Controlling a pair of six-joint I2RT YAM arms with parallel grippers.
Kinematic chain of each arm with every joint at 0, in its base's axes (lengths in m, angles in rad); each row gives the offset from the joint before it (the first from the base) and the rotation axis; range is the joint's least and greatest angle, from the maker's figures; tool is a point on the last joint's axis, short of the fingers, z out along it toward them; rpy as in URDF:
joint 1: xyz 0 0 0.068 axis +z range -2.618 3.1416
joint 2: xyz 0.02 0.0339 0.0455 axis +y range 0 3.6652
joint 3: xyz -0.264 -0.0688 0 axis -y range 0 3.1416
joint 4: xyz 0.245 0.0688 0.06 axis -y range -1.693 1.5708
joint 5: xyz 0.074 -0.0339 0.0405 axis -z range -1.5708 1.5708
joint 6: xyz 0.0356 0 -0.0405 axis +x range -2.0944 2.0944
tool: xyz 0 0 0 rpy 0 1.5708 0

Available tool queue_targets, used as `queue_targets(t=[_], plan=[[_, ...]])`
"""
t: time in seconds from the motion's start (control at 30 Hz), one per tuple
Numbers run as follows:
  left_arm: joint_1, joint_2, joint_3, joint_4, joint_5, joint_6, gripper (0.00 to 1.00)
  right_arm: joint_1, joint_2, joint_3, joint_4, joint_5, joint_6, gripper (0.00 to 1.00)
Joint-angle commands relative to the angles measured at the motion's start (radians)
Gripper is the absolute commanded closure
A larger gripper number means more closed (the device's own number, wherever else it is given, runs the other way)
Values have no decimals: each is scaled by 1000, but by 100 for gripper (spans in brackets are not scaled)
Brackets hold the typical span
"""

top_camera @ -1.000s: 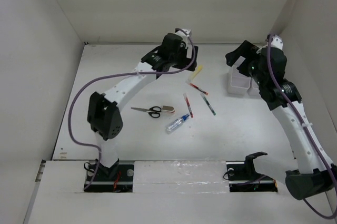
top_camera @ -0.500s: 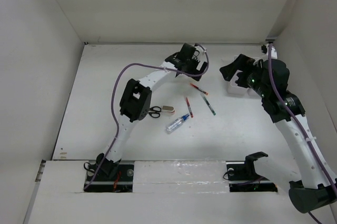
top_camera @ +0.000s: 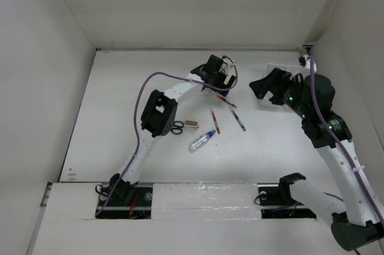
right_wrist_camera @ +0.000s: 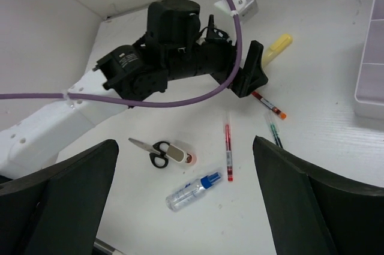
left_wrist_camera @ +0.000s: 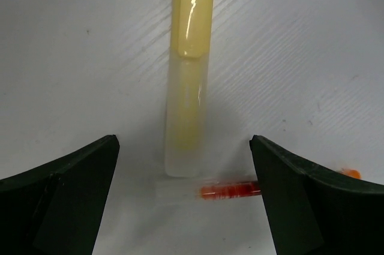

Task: Sort the stationery into containers
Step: Pick up the pen from the center of the board.

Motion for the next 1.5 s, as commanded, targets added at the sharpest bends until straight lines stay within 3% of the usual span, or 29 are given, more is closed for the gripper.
queue_targets(t=[0.0,0.13,0.27,0.3,0.47,0.63,0.8,0.93,1.07,1.47], plan=[[0,14,41,5,-9,8,11,8,-35,1,46,-31,-15,0],[0,51,87,-15,-19,8,27,8,-46,1,46,-31,-15,0],[0,71,87,-24,-44,8,56,8,-56,1,36,-31,-15,0],[0,71,87,-33,-44,8,70,8,-56,1,36,-31,-15,0],[0,80,78,-33,-44,8,100,8,-66,10,36,-31,-15,0],[-9,2,36,-3,-24,8,100,-12,-76,-39,79,-22,46,0],[-9,-216,-138,239,-39,-29,100,-99,-138,-178,255,-87,146,0],[-21,-370,-190,302,-28,-38,100,-158,-55,-154,256,-110,167,0],[-44,-509,-264,323,-6,-38,100,-210,3,-164,360,-131,215,0],[-109,-845,-574,454,123,-118,100,-276,204,-132,702,-435,330,1]])
